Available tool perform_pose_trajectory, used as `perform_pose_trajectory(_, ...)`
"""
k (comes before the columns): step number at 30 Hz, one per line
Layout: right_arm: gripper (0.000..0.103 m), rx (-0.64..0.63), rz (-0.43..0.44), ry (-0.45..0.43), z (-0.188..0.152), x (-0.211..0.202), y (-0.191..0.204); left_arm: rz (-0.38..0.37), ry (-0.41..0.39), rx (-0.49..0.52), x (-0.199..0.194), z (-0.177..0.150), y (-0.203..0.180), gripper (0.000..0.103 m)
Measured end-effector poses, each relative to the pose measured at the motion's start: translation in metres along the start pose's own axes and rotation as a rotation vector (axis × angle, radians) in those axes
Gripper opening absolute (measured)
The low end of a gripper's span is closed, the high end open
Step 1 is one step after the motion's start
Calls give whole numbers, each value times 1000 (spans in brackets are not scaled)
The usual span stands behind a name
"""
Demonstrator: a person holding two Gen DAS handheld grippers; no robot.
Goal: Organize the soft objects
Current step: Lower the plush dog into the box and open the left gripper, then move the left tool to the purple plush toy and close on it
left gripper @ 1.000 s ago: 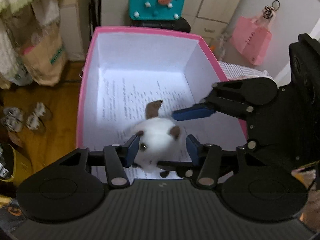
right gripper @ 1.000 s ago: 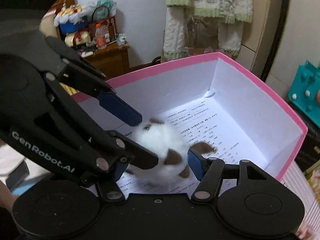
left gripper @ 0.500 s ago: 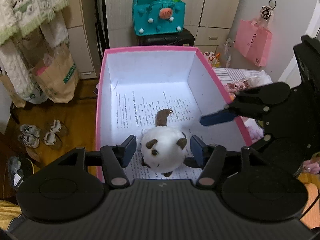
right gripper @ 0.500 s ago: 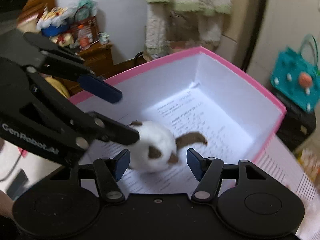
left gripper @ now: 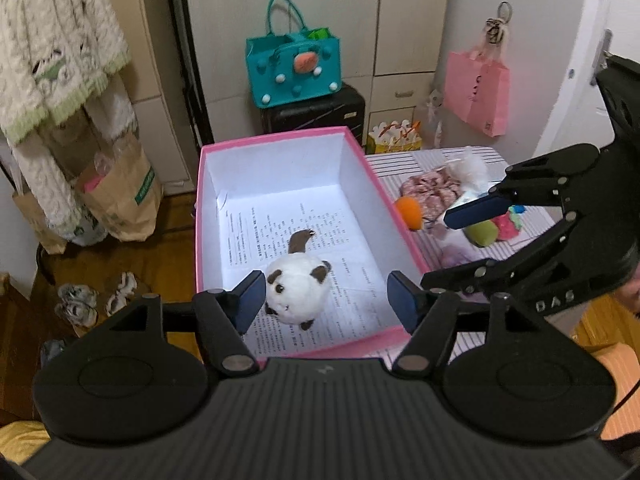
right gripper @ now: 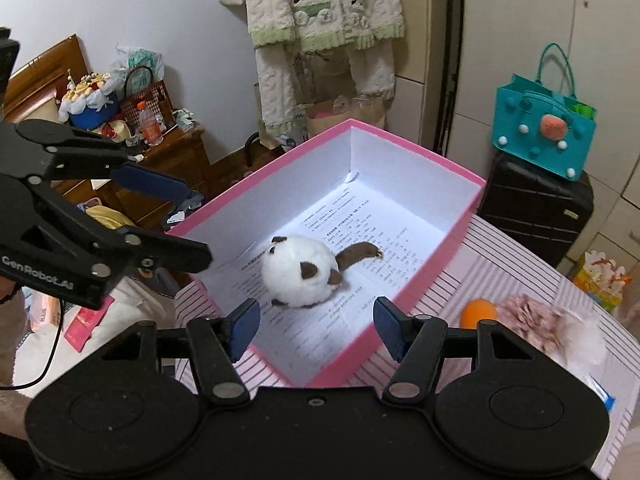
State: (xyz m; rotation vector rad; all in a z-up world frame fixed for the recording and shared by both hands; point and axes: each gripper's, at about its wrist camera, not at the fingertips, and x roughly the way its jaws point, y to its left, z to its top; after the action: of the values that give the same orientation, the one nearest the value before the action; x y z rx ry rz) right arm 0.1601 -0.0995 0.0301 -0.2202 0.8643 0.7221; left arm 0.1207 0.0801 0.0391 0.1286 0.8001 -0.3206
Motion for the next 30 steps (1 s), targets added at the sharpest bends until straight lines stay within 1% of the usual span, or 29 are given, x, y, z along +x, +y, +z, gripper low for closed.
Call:
perform_pose_trajectory(6, 68, 10, -26, -25, -17, -35, 3, -12, -42, 81, -28, -8, -27, 69)
perform_pose_trajectory(10, 68, 5, -46, -50, -33, -56, 4, -35, -42, 122, -35, -13, -47, 70)
perform_pose_trajectory(14, 68, 8, -73, -66, -53, -74, 3, -75, -35, 164, -35, -16, -66, 70)
perform_pose_trajectory(17, 68, 14, -102, -70, -68, -84, 1, -117, -15, 192, -28, -18, -81, 70)
perform_pose_trajectory(21, 69, 23, -133, -72, -90, -92, -3, -182, 8, 204, -16, -23, -98, 70)
perform_pose_trajectory(25, 69, 33, -126, -73, -108, -87, -8, -204, 12, 227, 4, -27, -117, 70)
perform_pose_trajectory(30, 69, -5, -124, -85, -138, -69, -11, -249, 50, 230, 35, -31, -135, 70)
